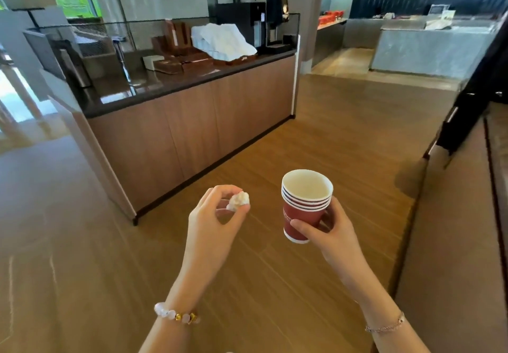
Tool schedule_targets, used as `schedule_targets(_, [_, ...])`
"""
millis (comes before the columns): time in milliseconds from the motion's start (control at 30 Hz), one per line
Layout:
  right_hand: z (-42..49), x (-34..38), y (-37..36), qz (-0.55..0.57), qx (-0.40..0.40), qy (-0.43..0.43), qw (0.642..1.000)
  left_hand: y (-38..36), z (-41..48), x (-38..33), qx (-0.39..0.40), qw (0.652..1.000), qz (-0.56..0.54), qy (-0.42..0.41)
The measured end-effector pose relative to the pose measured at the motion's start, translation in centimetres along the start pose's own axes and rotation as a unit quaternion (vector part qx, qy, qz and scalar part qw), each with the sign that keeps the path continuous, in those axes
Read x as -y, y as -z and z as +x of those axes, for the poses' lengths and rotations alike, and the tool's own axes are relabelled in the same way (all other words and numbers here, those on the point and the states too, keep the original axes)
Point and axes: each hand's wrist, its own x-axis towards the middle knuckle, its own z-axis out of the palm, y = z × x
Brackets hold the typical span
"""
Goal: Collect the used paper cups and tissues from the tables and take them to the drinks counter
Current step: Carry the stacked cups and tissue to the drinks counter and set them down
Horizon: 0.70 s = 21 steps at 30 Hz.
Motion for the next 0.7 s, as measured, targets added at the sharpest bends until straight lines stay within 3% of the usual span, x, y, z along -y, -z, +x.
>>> schedule_targets(300, [8.1, -1.1, 1.5, -0.048, -0.15, -0.002, 0.988, -7.8, 12.2, 3.6, 0.126, 0.987, -0.064, -0.076])
schedule_targets(700, [14.7, -2.2, 4.2, -0.088, -0.333, -0.023, 0.939, -17.4, 23.9, 4.7, 0.3, 0.926, -0.184, -0.137])
